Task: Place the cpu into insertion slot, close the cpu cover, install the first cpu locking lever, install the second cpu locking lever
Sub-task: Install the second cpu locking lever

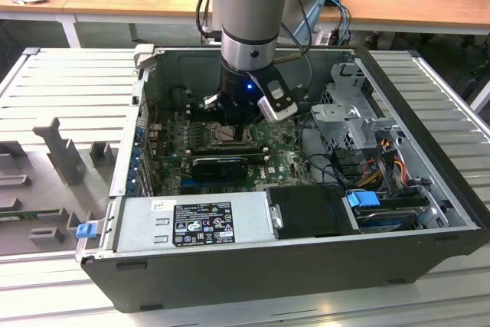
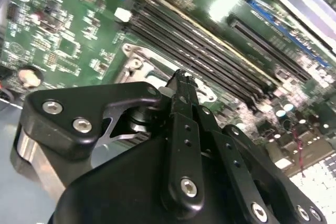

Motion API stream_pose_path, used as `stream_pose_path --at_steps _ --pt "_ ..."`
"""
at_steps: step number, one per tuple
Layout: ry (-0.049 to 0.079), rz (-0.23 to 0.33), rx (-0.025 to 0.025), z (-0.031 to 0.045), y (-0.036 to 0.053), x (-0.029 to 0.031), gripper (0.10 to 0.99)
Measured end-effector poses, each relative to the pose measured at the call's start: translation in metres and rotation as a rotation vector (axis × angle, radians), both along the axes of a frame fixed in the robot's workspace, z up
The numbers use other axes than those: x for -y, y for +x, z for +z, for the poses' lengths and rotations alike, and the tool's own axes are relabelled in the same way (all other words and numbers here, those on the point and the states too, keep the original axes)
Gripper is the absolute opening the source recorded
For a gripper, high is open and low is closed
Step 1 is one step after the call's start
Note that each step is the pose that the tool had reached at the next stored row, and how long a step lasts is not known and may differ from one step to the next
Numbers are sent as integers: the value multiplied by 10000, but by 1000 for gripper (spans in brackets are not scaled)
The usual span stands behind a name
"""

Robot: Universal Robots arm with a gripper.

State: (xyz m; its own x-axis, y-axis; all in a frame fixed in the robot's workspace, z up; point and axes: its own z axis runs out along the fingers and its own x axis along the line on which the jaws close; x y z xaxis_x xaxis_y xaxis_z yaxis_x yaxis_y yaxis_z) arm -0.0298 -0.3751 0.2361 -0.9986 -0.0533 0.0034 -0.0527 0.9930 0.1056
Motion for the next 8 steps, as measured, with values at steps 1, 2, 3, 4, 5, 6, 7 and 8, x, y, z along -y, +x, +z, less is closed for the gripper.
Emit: stream_pose_path --at_steps 1,2,3,4,5,6,7,8 --pt "3 4 0 -5 -58 6 106" --pt "5 4 -1 -10 -98 9 106" --pt "7 8 0 -17 -129 10 106" --pt "9 18 -1 -31 -155 11 106" --pt "11 27 0 -46 -170 11 106" --pt "16 43 -1 -72 -184 11 106" --pt "17 51 0 -95 -189 11 106" --pt "17 64 -1 -130 -192 11 106"
